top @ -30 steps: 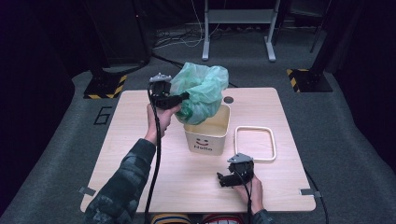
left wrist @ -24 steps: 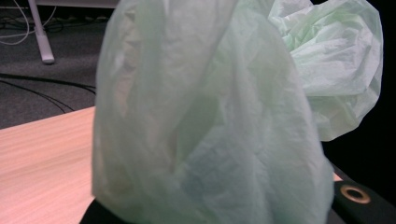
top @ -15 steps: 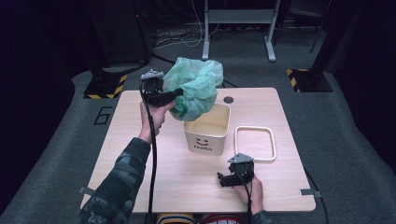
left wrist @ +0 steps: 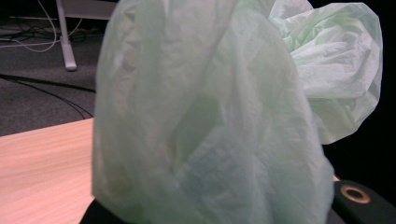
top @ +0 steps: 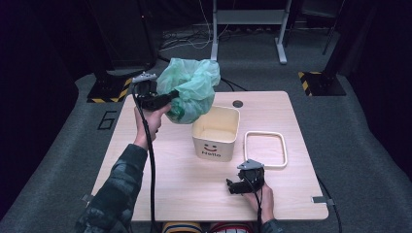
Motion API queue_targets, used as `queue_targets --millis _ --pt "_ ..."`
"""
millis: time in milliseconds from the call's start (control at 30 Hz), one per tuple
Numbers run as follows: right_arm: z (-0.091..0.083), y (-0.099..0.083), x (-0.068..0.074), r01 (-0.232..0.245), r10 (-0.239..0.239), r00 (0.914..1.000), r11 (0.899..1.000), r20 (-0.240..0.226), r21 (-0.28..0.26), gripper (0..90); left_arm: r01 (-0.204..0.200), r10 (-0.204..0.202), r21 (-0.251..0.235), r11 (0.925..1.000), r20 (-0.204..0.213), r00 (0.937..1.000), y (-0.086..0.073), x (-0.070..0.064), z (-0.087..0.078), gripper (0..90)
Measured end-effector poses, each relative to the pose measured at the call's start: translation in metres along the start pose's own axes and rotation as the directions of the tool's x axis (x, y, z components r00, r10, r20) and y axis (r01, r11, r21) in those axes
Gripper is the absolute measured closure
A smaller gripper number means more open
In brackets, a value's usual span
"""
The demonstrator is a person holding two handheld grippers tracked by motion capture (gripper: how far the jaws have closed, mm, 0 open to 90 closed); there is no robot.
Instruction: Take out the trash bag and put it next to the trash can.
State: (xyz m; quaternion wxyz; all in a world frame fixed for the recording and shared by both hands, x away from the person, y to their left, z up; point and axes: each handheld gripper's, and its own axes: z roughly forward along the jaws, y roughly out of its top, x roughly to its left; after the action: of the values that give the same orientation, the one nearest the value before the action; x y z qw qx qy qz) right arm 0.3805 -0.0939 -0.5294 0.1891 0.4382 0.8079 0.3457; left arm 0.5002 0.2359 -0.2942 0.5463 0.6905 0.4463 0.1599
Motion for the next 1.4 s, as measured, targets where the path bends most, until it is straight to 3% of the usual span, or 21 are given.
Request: queue_targets --millis 500,900,1400 --pt "0.0 0.0 0.0 -0.013 0.013 0.9999 1.0 0.0 0.004 4.7 0.055 -0.057 -0.024 0.9982 -0.072 0.9958 -0.01 0.037 -0.025 87.2" --pt "0.0 0.0 -0.001 -0.008 0.008 1.0 1.0 0.005 0.0 5.2 0.115 -0.12 -0.045 0.9924 -0.141 0.9827 -0.028 0.073 -0.044 87.2" --pt "0.0 0.0 0.0 -0.01 0.01 0.9999 1.0 0.011 -0.002 5.5 0.173 -0.181 -0.058 0.9831 -0.163 0.9699 -0.051 0.102 -0.056 87.2"
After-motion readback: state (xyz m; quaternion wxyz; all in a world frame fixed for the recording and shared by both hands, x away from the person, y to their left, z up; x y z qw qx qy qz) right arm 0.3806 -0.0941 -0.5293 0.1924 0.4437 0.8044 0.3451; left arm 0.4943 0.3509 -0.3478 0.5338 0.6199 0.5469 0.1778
